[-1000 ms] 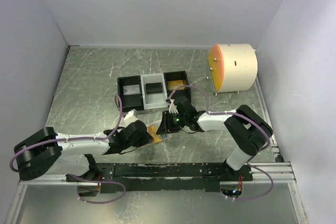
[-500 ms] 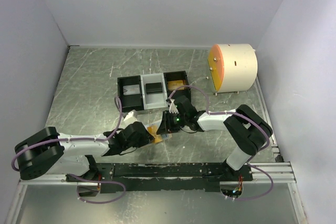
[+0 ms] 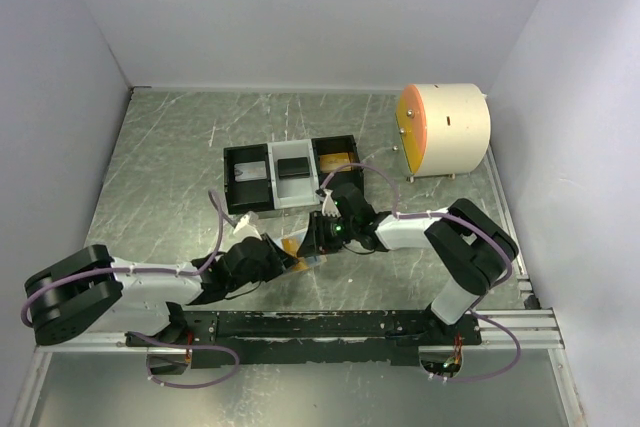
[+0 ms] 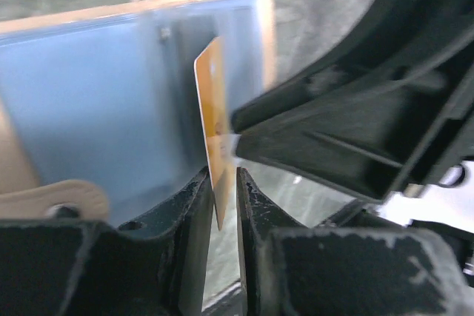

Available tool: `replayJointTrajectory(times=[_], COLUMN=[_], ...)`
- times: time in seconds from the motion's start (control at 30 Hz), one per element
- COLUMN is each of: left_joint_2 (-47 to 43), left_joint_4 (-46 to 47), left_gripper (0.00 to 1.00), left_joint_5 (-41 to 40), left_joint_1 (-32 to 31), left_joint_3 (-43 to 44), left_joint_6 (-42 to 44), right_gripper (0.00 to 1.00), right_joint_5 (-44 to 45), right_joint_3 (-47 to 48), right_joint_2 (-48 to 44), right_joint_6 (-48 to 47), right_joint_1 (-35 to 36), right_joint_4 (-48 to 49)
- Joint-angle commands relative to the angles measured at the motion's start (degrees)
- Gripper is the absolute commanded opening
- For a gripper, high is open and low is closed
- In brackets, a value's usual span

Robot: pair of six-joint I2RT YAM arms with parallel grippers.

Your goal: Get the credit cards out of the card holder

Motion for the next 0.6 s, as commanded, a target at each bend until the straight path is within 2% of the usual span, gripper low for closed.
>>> replayJointTrajectory(times=[0.0,0.07,0.13,0.33,0.43,0.57], left_joint_2=[-1.05,-0.80,-0.37,-1.17,-2.58,-4.42], left_joint_4=[10.29,13.57,13.06,-0.73,-6.81,-10.02], left_gripper=[0.28,0.27,0.28,0.21,0.14,0.07], left_joint_5=[0.98,1.47,1.46,-0.79,-1.97,-2.49], left_joint_1=[-0.27,-0.28,-0.31,-0.27,-0.27,-0.33], left_joint_3=[-0.53,-1.25,-1.06,1.49,2.96,3.46], left_joint_6=[-0.25,0.59,0.36,-3.65,-4.39,-4.02], right_gripper=[0.32,0.32,0.32,0.32,0.32,0.32], right_joint_5=[0.57,0.56,0.47,1.42,1.60,1.43], right_joint_3=[-1.60,-1.66,-1.69,-2.09,-1.90,-1.45], right_joint_2=[2.28,2.27,2.27,1.58,1.62,1.40], right_joint_6=[-0.12,-0.12,-0.11,-0.20,-0.33,-0.36], right_joint_1=[0.73,0.75,0.72,0.67,0.64,0.55], right_joint_4=[-1.75,-1.72,-1.72,-2.18,-2.46,-2.73])
